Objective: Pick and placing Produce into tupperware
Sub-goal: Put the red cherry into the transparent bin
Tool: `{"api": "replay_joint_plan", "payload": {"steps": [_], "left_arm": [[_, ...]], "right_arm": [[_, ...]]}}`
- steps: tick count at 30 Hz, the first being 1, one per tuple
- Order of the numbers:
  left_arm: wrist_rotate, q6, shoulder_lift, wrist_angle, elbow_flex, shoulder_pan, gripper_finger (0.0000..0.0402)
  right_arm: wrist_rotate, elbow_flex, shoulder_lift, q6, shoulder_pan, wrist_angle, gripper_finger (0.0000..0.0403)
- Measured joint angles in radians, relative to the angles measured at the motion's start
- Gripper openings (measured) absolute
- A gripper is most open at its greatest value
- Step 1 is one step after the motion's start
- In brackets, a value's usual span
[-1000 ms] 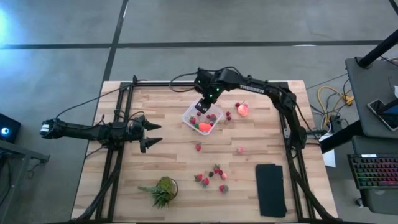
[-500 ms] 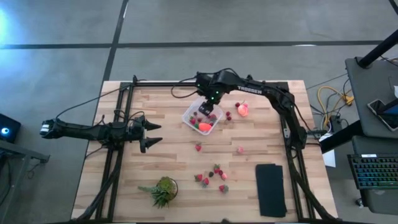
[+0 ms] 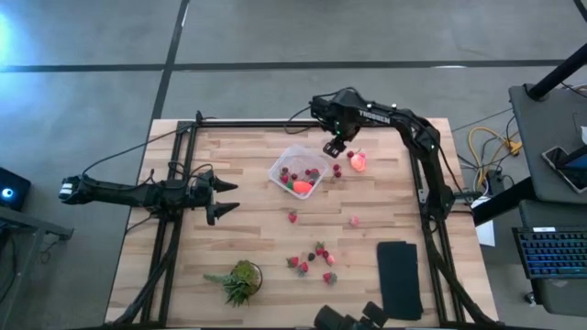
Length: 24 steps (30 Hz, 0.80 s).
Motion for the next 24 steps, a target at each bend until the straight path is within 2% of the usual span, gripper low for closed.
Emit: {"api": "replay_joint_plan", "payload": {"steps": [2, 6, 24], "left_arm": [[0.0, 0.0, 0.001, 0.0, 0.0, 0.0, 0.0338], [0.0, 0.0, 0.001, 0.0, 0.0, 0.0, 0.0338], [0.0, 0.0, 0.001, 0.0, 0.0, 0.0, 0.0338]], "right_arm": [[0.006, -0.04, 0.0, -0.021, -0.004, -0.001, 0.0203], [0.095, -0.106, 0.0, -0.037, -0.002, 0.04, 0.0203], [0.067, -0.235, 0.0, -0.068, -0.016, 0.166, 0.0203]]}}
